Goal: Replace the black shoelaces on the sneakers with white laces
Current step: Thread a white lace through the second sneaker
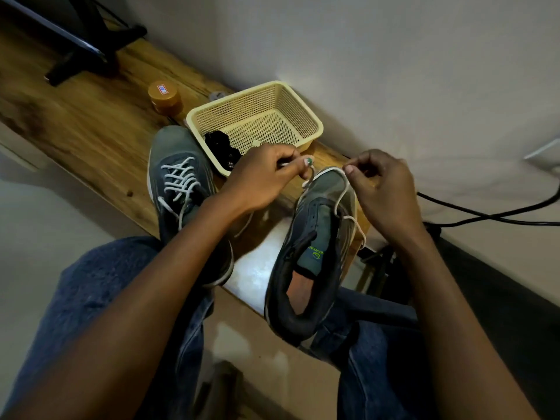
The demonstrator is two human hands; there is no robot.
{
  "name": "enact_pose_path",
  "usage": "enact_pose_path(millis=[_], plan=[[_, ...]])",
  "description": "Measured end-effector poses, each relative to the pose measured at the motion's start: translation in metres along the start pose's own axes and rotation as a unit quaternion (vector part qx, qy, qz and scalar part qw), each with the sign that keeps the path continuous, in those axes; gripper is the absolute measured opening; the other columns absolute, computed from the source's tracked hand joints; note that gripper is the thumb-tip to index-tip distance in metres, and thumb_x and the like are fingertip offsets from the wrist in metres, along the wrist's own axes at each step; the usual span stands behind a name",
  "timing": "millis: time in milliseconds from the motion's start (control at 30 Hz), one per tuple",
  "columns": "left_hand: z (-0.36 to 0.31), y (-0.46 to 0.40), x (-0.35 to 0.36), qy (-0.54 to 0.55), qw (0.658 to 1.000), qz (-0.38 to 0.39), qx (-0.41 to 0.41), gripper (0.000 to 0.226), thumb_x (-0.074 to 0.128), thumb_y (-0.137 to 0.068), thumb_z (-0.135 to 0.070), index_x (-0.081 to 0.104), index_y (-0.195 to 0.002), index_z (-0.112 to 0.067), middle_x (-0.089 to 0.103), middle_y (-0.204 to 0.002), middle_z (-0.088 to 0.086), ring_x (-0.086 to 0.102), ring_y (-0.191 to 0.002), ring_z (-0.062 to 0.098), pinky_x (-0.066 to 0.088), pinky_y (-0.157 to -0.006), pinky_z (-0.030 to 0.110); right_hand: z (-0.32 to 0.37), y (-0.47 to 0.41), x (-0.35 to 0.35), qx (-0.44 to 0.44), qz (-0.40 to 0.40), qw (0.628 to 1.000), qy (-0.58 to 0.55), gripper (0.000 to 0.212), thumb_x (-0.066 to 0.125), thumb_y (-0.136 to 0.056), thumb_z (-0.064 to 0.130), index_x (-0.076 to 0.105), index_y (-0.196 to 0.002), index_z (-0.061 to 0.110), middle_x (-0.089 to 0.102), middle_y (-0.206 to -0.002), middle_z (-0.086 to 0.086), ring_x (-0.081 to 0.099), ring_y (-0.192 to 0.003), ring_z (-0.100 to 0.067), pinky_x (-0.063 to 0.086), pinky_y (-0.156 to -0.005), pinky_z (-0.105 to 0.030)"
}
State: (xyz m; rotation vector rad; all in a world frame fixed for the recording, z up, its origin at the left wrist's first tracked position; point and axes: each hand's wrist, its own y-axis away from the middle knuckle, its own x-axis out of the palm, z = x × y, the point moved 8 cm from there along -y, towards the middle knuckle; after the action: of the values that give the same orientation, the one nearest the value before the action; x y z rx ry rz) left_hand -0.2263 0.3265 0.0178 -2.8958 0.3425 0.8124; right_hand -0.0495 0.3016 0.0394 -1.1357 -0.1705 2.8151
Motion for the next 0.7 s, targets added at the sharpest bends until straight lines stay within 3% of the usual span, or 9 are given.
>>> enact_pose_path(millis=[67,133,233,300,433,500,567,633,700], plan=[[-0.001,0.0,0.002,0.009,1.0,0.013,0.004,0.029,0.054,-0.089,-0.049,0.069,-0.077,-0.028,0.071,-0.084,-0.01,0.064,-0.088,0.008,0.051,-0.087,0.043,0.001,0.001,0.002,0.01,0.026,0.999,-0.02,0.007,0.06,-0.088,0.034,0.062,-0.094,0.038,0.064,-0.103,0.014,0.054,-0.109,-0.017,0.044,-0.096,-0.051],[-0.005,0.002,0.008,0.022,0.999,0.033,0.016,0.032,0.053,-0.086,-0.052,0.07,-0.082,-0.025,0.07,-0.083,-0.005,0.065,-0.085,0.014,0.051,-0.083,0.046,0.012,0.006,0.016,0.003,0.096,0.994,-0.057,0.031,0.064,-0.09,0.027,0.06,-0.12,0.031,0.062,-0.117,0.01,0.053,-0.115,-0.011,0.043,-0.1,-0.037],[-0.007,0.002,0.014,0.029,0.998,0.051,0.024,0.032,0.054,-0.086,-0.053,0.07,-0.084,-0.025,0.068,-0.081,-0.001,0.063,-0.081,0.017,0.051,-0.078,0.048,0.024,0.009,0.026,-0.016,0.125,0.99,-0.055,0.028,0.064,-0.09,0.018,0.065,-0.118,0.023,0.068,-0.099,0.011,0.061,-0.093,0.004,0.048,-0.086,-0.022],[-0.003,0.0,0.01,0.013,0.999,0.043,0.016,0.031,0.053,-0.086,-0.054,0.07,-0.083,-0.029,0.069,-0.083,-0.006,0.064,-0.084,0.016,0.051,-0.08,0.049,0.012,0.003,0.011,0.012,0.057,0.998,-0.035,0.017,0.064,-0.09,0.017,0.07,-0.104,0.026,0.067,-0.082,0.016,0.064,-0.079,0.003,0.05,-0.079,-0.024],[0.011,-0.005,-0.001,-0.028,1.0,0.01,0.002,0.037,0.042,-0.078,-0.069,0.067,-0.085,-0.043,0.069,-0.082,0.008,0.062,-0.081,0.03,0.05,-0.078,0.052,-0.03,0.0,-0.051,0.104,-0.138,0.985,0.014,0.014,0.062,-0.087,0.015,0.07,-0.093,0.025,0.071,-0.083,0.0,0.067,-0.079,-0.015,0.054,-0.077,-0.031],[0.014,-0.006,-0.002,-0.039,0.999,0.001,0.006,0.034,0.041,-0.078,-0.069,0.065,-0.086,-0.047,0.069,-0.083,0.01,0.062,-0.08,0.032,0.05,-0.076,0.052,-0.048,0.003,-0.057,0.153,-0.127,0.978,0.063,0.014,0.062,-0.087,0.016,0.07,-0.095,0.023,0.071,-0.089,-0.005,0.066,-0.085,-0.02,0.051,-0.08,-0.032],[0.015,-0.006,-0.001,-0.048,0.999,-0.006,-0.004,0.029,0.046,-0.084,-0.061,0.067,-0.086,-0.041,0.07,-0.082,0.006,0.063,-0.08,0.03,0.05,-0.076,0.051,-0.054,0.005,-0.047,0.167,-0.071,0.978,0.104,0.027,0.063,-0.088,0.014,0.065,-0.114,0.018,0.068,-0.11,-0.009,0.06,-0.102,-0.023,0.043,-0.085,-0.028],[0.012,-0.004,0.003,-0.05,0.999,-0.001,-0.008,0.023,0.052,-0.092,-0.047,0.07,-0.087,-0.033,0.069,-0.082,-0.001,0.061,-0.075,0.021,0.05,-0.072,0.044,-0.04,0.004,-0.032,0.122,-0.025,0.987,0.105,0.052,0.067,-0.087,0.02,0.048,-0.135,0.021,0.054,-0.133,-0.006,0.044,-0.126,-0.026,0.035,-0.097,-0.033],[0.005,-0.001,0.011,-0.06,0.998,0.008,0.002,0.023,0.054,-0.094,-0.043,0.07,-0.089,-0.028,0.065,-0.075,-0.007,0.054,-0.066,0.008,0.043,-0.064,0.032,-0.016,0.003,-0.01,0.05,0.041,0.995,0.079,0.065,0.068,-0.086,0.03,0.036,-0.143,0.03,0.043,-0.144,-0.001,0.032,-0.135,-0.021,0.028,-0.106,-0.039]])
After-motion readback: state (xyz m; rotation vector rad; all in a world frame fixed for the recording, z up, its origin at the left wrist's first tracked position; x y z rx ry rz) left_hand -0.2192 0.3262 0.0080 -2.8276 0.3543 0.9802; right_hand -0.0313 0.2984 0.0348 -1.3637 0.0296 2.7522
